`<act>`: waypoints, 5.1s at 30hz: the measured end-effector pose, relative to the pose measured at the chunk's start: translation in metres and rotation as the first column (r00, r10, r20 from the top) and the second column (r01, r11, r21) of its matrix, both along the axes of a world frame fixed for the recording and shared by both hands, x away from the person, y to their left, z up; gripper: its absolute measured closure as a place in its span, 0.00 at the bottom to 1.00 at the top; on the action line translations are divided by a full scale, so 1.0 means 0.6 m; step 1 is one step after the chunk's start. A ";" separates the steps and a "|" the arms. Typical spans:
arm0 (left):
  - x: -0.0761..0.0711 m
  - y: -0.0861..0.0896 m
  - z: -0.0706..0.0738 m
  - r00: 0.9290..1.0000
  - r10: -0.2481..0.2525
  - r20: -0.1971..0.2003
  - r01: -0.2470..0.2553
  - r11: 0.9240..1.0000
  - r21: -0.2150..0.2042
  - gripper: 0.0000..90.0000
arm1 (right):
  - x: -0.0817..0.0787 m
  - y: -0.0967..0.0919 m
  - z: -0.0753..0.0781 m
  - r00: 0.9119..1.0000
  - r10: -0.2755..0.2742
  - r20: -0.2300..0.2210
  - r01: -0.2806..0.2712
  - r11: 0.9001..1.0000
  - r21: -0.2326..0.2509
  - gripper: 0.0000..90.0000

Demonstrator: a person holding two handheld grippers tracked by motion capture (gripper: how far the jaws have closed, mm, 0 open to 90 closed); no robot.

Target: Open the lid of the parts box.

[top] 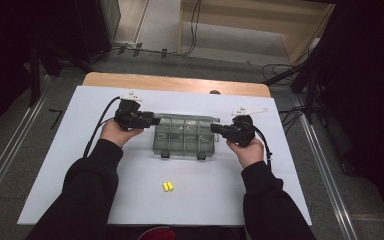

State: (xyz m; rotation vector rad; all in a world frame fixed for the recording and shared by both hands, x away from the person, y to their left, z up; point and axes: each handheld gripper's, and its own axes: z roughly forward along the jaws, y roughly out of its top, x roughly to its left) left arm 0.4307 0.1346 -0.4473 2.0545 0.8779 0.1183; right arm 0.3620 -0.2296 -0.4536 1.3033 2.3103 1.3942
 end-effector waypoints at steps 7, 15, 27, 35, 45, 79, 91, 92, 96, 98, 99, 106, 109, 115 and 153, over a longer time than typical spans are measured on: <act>0.000 0.001 0.000 1.000 0.006 0.002 -0.006 1.000 -0.002 0.61 | -0.006 -0.005 -0.002 1.000 -0.004 0.001 0.004 1.000 -0.004 0.88; 0.000 0.000 0.001 1.000 0.012 -0.005 -0.012 1.000 -0.004 0.61 | -0.002 -0.023 -0.005 0.999 -0.041 -0.018 0.041 0.999 0.001 0.58; 0.001 -0.001 0.001 1.000 0.013 -0.008 -0.013 1.000 -0.016 0.61 | 0.021 -0.028 -0.015 0.999 -0.043 0.015 0.043 0.999 -0.002 0.44; 0.002 -0.001 0.002 1.000 0.016 -0.004 -0.016 1.000 -0.011 0.60 | 0.034 -0.022 -0.021 0.999 -0.040 0.027 0.040 0.999 -0.010 0.44; 0.003 -0.005 0.006 1.000 0.011 0.003 -0.011 1.000 -0.011 0.60 | 0.044 -0.010 -0.011 0.998 -0.035 0.043 0.036 0.999 -0.020 0.49; 0.029 -0.031 0.008 0.991 0.074 0.110 -0.070 0.997 -0.040 0.60 | 0.075 0.007 -0.007 0.982 -0.120 0.147 0.124 0.992 -0.019 0.60; 0.033 -0.040 0.001 0.983 0.128 0.134 -0.120 0.990 -0.068 0.61 | 0.086 0.010 -0.018 0.972 -0.162 0.170 0.164 0.986 0.004 0.63; 0.034 -0.040 0.000 0.982 0.131 0.138 -0.122 0.990 -0.070 0.61 | 0.086 0.011 -0.019 0.971 -0.166 0.172 0.168 0.986 0.004 0.64; 0.036 -0.042 -0.004 0.978 0.147 0.150 -0.137 0.988 -0.075 0.61 | 0.090 0.011 -0.023 0.966 -0.185 0.180 0.185 0.983 0.013 0.66; 0.037 -0.043 -0.006 0.976 0.153 0.153 -0.143 0.987 -0.077 0.61 | 0.093 0.010 -0.025 0.965 -0.194 0.178 0.192 0.981 0.028 0.66; 0.037 -0.043 -0.006 0.975 0.157 0.155 -0.146 0.986 -0.077 0.61 | 0.093 0.010 -0.026 0.964 -0.197 0.176 0.195 0.980 0.029 0.67; 0.040 -0.047 -0.014 0.972 0.172 0.160 -0.164 0.985 -0.063 0.62 | 0.098 0.011 -0.032 0.959 -0.211 0.188 0.209 0.977 0.028 0.68; 0.041 -0.048 -0.018 0.969 0.181 0.166 -0.172 0.983 -0.071 0.62 | 0.101 0.013 -0.035 0.959 -0.211 0.187 0.211 0.977 0.024 0.68; 0.042 -0.052 -0.023 0.966 0.188 0.177 -0.180 0.982 -0.059 0.61 | 0.107 0.016 -0.048 0.959 -0.215 0.185 0.218 0.976 0.007 0.69; 0.051 -0.067 -0.072 0.946 0.241 0.217 -0.243 0.970 -0.016 0.59 | 0.124 0.023 -0.081 0.951 -0.280 0.132 0.281 0.960 0.011 0.71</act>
